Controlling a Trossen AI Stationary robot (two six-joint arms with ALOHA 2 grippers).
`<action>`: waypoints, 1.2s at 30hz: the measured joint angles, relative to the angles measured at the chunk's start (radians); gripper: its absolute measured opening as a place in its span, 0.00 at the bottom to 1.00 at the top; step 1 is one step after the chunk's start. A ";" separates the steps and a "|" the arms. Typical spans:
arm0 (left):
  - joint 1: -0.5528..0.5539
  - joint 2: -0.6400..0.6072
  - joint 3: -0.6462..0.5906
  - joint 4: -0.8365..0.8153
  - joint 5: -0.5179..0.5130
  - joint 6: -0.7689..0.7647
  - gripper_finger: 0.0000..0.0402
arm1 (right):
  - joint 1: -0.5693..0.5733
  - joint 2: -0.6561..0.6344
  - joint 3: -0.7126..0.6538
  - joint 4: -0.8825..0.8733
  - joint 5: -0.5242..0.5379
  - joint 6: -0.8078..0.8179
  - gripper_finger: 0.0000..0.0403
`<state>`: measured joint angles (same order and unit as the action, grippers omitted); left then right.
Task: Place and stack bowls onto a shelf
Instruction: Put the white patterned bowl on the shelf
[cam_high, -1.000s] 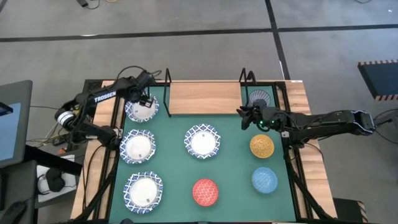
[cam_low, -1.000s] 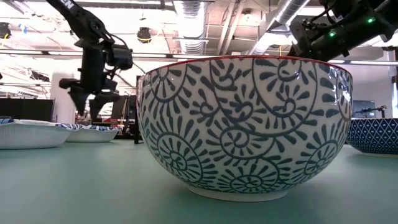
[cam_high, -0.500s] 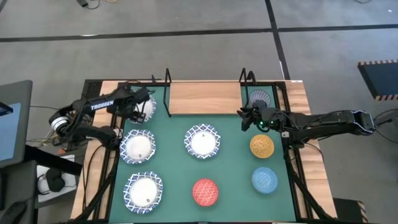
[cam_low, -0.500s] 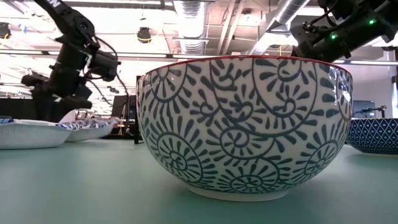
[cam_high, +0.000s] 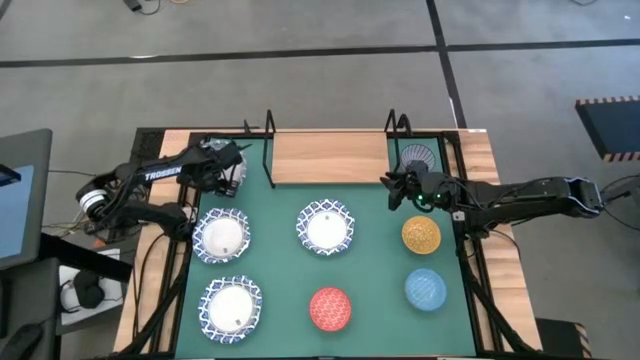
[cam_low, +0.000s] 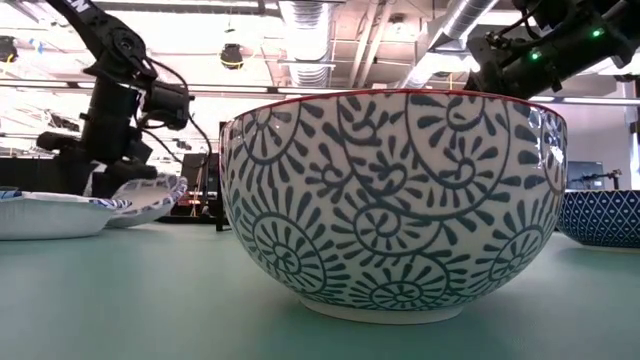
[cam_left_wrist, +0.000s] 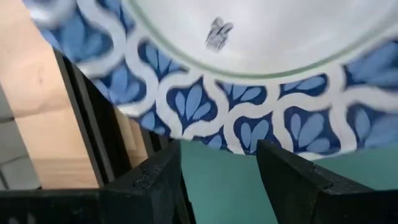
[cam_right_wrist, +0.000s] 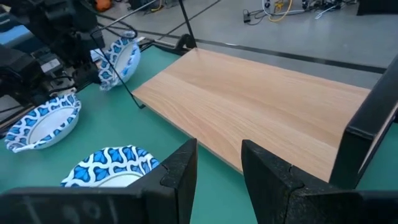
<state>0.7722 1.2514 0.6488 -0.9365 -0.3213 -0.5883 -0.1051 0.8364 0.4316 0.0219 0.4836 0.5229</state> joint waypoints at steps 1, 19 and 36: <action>-0.007 -0.009 0.007 -0.002 0.000 0.000 0.48 | 0.000 0.000 0.000 0.000 -0.003 0.000 0.38; -0.056 -0.076 0.038 0.101 0.070 0.326 0.48 | 0.000 0.000 0.000 -0.006 -0.011 0.000 0.38; -0.055 0.049 0.030 0.134 -0.007 0.314 0.32 | 0.001 0.001 0.000 -0.007 -0.015 0.001 0.38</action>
<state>0.7170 1.3008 0.6788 -0.8030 -0.3287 -0.2743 -0.1045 0.8371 0.4316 0.0151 0.4684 0.5236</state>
